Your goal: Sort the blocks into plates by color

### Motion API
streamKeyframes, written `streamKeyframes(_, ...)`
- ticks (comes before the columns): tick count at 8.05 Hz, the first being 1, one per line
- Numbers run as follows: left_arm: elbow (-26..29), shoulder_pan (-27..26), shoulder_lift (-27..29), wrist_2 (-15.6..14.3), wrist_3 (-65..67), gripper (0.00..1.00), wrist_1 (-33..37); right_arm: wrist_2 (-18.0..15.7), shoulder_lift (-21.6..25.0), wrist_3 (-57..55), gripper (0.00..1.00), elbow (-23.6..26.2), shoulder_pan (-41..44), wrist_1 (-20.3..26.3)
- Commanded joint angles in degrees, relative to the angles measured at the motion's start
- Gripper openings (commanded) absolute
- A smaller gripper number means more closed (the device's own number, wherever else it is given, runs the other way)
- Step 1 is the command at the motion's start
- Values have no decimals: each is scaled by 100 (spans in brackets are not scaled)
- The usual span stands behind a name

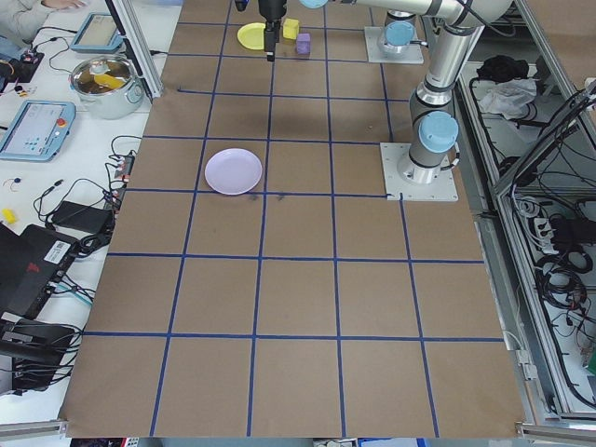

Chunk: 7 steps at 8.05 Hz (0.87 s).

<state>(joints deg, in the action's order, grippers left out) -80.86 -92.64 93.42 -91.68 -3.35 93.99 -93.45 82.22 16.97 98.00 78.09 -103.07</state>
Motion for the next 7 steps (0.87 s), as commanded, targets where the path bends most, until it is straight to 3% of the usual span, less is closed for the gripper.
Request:
streamKeyframes(1, -35, 0, -87, 27, 10, 100, -66, -33, -424, -253, 100, 97, -460, -82)
streamKeyframes(3, -44, 0, -87, 176, 10, 100, -118, -42, -820, -1113, 100, 106, -514, 5)
streamKeyframes(7, -62, 0, 18, 133, 53, 100, -231, -59, -1225, -1161, 100, 501, -514, -3)
